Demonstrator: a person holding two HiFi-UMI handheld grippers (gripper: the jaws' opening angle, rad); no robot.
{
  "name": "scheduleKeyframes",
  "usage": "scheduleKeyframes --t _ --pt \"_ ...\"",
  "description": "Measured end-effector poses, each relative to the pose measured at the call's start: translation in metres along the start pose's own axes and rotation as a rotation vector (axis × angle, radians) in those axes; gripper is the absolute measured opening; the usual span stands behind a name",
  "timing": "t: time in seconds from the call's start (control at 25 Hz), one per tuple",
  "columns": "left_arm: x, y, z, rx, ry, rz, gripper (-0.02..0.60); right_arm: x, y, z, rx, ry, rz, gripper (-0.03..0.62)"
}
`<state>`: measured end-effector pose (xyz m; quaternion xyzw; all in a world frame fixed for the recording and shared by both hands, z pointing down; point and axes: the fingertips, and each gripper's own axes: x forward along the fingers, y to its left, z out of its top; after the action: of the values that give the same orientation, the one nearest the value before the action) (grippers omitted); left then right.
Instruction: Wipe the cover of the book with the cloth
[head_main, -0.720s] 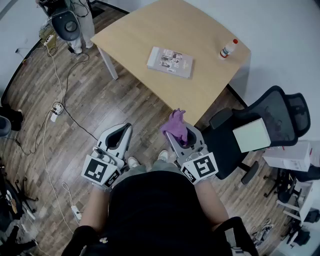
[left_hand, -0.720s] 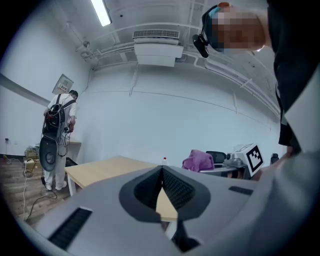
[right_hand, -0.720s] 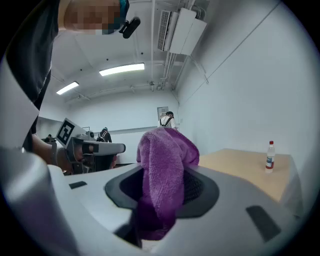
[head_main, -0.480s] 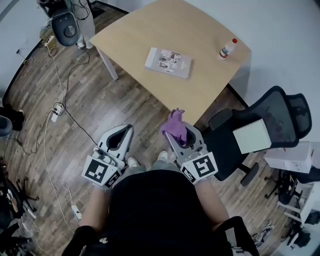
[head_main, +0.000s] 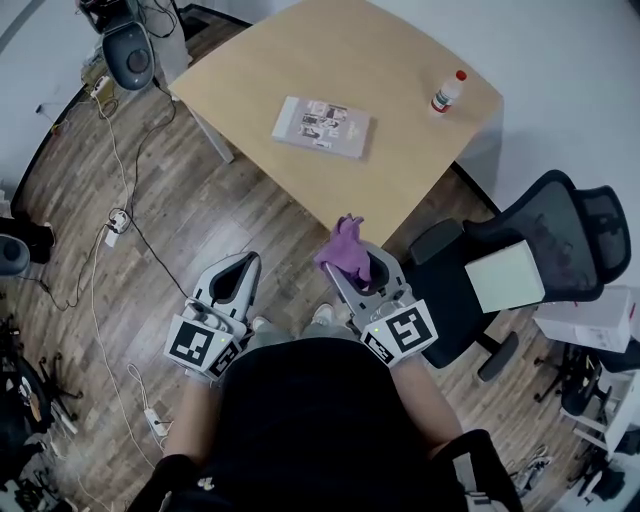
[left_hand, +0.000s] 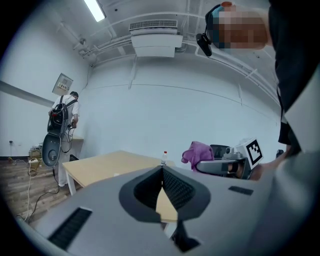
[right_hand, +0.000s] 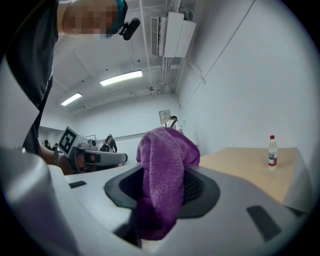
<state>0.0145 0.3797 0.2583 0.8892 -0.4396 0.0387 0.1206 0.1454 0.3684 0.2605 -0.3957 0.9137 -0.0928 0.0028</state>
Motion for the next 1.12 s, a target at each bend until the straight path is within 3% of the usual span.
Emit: scheduleKeyframes --t 0.24,0.56,1.12 --pt "0.020 -0.010 -0.008 0.004 0.033 -0.004 0.020 -0.003 -0.017 -0.017 0.060 0.022 0.001 0.178" --pt "0.046 0.021 -0.010 -0.016 0.039 -0.014 0.020 0.027 -0.040 -0.019 0.064 0.041 -0.033 0.178" --pt "0.096 0.171 0.024 -0.045 0.018 -0.078 0.020 0.174 -0.074 0.009 0.028 0.071 -0.122 0.178"
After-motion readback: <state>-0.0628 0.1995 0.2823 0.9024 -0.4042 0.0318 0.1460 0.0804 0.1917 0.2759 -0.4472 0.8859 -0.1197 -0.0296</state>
